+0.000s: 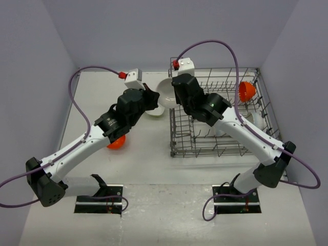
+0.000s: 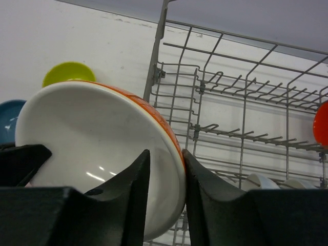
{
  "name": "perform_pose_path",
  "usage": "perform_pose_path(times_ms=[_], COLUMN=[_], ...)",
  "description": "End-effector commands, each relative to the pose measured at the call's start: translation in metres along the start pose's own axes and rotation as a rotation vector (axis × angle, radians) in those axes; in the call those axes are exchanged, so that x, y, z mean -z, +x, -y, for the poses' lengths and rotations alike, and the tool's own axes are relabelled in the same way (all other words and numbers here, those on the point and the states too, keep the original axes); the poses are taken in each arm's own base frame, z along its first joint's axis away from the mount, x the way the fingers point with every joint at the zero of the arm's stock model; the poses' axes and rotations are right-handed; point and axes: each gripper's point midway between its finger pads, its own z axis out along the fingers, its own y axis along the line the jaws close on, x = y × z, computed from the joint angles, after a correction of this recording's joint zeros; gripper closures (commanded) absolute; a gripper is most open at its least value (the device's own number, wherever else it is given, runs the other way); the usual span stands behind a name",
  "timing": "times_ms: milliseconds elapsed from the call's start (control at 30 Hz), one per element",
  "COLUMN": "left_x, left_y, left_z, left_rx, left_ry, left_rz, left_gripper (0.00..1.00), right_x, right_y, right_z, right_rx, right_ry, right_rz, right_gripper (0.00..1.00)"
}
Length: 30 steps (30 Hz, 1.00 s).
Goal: Load the bowls into the dish rack
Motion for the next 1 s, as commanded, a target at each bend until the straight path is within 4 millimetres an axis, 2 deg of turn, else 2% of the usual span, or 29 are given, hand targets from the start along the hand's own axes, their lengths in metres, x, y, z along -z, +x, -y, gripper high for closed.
perform_pose_path(times_ms=[0,100,267,400,467,533,600,733,767,800,833,867,900,967], left_x=[0.013,0.016,0.016,0.010,0.005,0.002,-0.005,-0.009,-0.008,-0.009,-0.008,-0.009,-0.008,-0.009], left_y=[-0.045,-0.046,-0.047,-0.042,-0.037,-0.033,-0.024,-0.021,-0.022,-0.021,-0.022,-0.022,-0.019,-0.017], left_z=[0.040,0.040,0.037,0.031,0.031,0.034,0.036,0.043,0.045,0.048,0.050,0.050,0.052,0.051], left_rx=[0.087,0.092,0.089,0.087,0.086,0.084,0.077,0.060,0.056,0.040,0.034,0.023,0.016,0.005], left_ry=[0.129,0.132,0.121,0.086,0.079,0.089,0.091,0.117,0.126,0.141,0.149,0.153,0.165,0.167], left_rz=[0.126,0.132,0.138,0.134,0.120,0.105,0.080,0.060,0.060,0.053,0.052,0.050,0.042,0.038], left_gripper=[1.00,1.00,1.00,1.00,1.00,1.00,1.00,1.00,0.97,0.86,0.51,0.22,0.00,0.00], right_x=[-0.001,-0.002,-0.002,0.001,0.004,0.004,0.006,0.006,0.005,0.002,0.003,0.003,0.000,0.002], right_y=[-0.004,-0.002,-0.004,-0.009,-0.012,-0.014,-0.016,-0.020,-0.019,-0.019,-0.020,-0.021,-0.022,-0.026], right_z=[0.000,0.000,0.003,0.015,0.021,0.025,0.031,0.049,0.054,0.065,0.075,0.088,0.108,0.135], right_rx=[-0.015,-0.016,-0.031,-0.026,-0.026,-0.013,-0.008,0.005,0.010,0.010,0.024,0.025,0.014,0.028], right_ry=[0.025,0.028,0.039,0.091,0.119,0.135,0.165,0.229,0.232,0.258,0.284,0.321,0.364,0.412], right_rz=[0.009,0.004,0.011,0.029,0.042,0.048,0.057,0.065,0.060,0.056,0.055,0.054,0.048,0.044], right_gripper=[0.66,0.65,0.73,0.75,0.83,0.99,1.00,1.00,1.00,1.00,1.00,1.00,1.00,1.00])
